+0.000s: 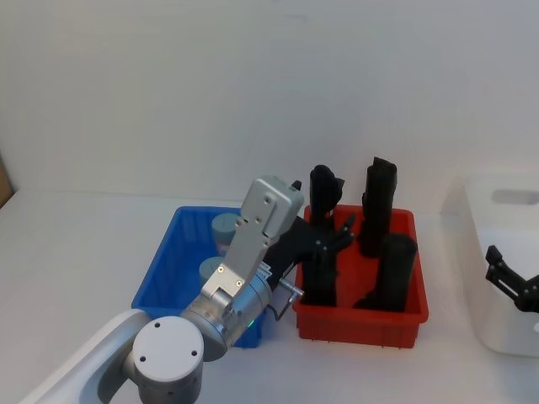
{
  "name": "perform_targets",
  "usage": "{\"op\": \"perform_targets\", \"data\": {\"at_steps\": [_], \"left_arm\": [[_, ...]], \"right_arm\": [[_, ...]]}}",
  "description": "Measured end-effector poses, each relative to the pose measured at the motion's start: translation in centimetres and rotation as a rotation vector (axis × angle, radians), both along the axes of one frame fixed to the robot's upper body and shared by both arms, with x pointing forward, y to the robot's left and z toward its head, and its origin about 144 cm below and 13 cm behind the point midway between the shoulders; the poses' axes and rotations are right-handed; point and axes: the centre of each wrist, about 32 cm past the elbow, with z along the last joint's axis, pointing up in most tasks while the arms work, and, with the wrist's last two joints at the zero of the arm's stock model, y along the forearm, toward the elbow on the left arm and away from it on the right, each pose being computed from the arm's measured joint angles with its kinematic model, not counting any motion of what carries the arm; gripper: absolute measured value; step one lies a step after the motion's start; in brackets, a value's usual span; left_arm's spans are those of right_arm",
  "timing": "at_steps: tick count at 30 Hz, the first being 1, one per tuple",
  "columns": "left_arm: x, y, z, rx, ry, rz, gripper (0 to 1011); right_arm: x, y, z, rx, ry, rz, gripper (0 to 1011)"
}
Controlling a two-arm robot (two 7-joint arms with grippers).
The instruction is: Pick the cotton swabs from the blue box and place them into the white box.
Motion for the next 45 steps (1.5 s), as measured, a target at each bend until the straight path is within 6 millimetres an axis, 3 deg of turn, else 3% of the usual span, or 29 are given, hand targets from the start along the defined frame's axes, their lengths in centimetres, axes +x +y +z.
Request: {"op": "perform_targets", "data": {"at_steps": [45], "left_arm": [[0.00,0.00,0.00,0.000,0.000,0.000,1003]], "right_arm": [[0.00,0.00,0.00,0.000,0.000,0.000,1001]]}}
